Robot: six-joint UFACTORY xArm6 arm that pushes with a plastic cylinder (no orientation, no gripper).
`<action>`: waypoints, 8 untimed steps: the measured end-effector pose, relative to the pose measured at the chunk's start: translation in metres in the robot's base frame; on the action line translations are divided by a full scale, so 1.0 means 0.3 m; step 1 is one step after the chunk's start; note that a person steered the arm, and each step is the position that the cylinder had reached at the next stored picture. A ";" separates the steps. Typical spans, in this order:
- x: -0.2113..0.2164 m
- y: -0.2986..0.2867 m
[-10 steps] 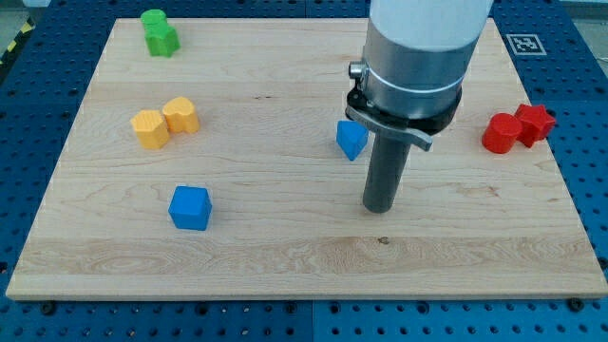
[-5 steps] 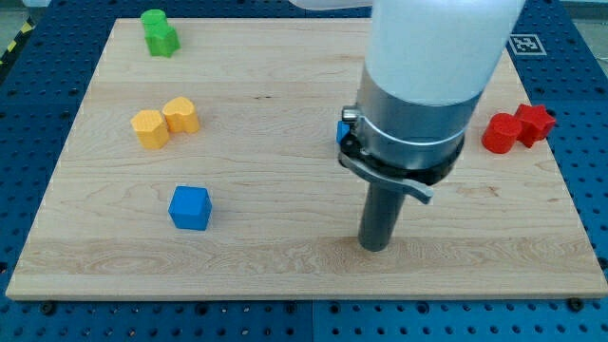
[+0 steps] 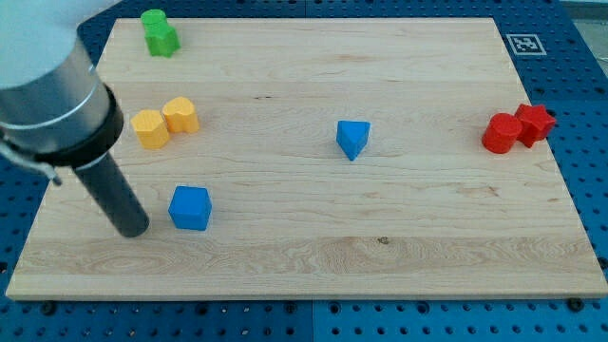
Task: Place the blue blocks in between the red blocks and yellow blocks
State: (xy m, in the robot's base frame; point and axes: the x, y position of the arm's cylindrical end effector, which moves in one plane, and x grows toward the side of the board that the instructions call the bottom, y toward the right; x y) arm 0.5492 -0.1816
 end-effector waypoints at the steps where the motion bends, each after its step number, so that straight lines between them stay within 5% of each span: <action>1: 0.000 0.092; 6: -0.072 0.509; 8: -0.163 0.450</action>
State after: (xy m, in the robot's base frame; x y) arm 0.5004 -0.0466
